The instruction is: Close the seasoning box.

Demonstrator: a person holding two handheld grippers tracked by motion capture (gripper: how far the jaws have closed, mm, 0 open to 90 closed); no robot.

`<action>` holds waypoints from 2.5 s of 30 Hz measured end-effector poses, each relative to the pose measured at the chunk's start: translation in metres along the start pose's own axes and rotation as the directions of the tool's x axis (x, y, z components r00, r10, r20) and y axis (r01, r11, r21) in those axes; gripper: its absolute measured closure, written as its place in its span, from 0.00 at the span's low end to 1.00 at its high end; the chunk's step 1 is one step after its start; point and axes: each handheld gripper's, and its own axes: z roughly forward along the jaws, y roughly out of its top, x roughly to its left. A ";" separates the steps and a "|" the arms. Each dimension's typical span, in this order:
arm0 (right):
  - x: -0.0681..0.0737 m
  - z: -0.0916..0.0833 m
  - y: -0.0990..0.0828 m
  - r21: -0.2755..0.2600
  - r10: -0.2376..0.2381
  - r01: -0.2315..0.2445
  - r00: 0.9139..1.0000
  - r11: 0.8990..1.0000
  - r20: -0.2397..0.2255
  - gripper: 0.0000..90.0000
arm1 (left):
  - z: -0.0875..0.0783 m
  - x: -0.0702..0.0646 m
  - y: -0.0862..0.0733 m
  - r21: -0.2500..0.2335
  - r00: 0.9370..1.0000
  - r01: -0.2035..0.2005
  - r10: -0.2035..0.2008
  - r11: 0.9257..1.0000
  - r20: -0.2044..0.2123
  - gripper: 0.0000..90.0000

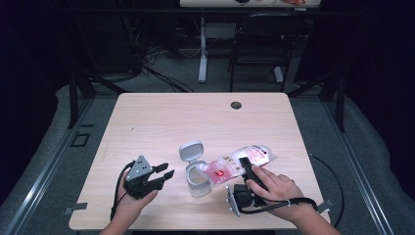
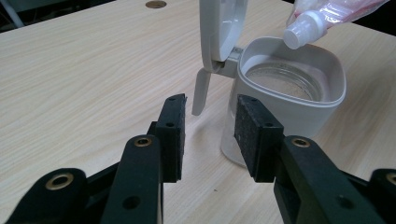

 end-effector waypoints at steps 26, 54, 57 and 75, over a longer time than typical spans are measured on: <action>-0.005 -0.002 0.008 0.013 -0.081 0.082 0.996 0.997 -0.036 0.70 | 0.001 -0.002 0.000 0.008 1.000 -0.007 0.006 1.000 0.006 0.71; -0.009 -0.006 0.017 0.033 -0.174 0.174 0.985 0.984 -0.025 0.73 | 0.002 -0.007 0.001 0.007 1.000 -0.016 0.016 1.000 0.021 0.71; -0.009 -0.005 0.017 0.023 -0.162 0.163 0.986 0.986 -0.031 0.73 | 0.002 -0.008 0.001 0.005 1.000 -0.018 0.018 1.000 0.024 0.71; -0.010 -0.003 0.019 0.034 -0.161 0.162 0.986 0.986 -0.038 0.75 | 0.003 -0.031 0.013 -0.018 0.994 -0.056 0.057 0.998 0.088 0.71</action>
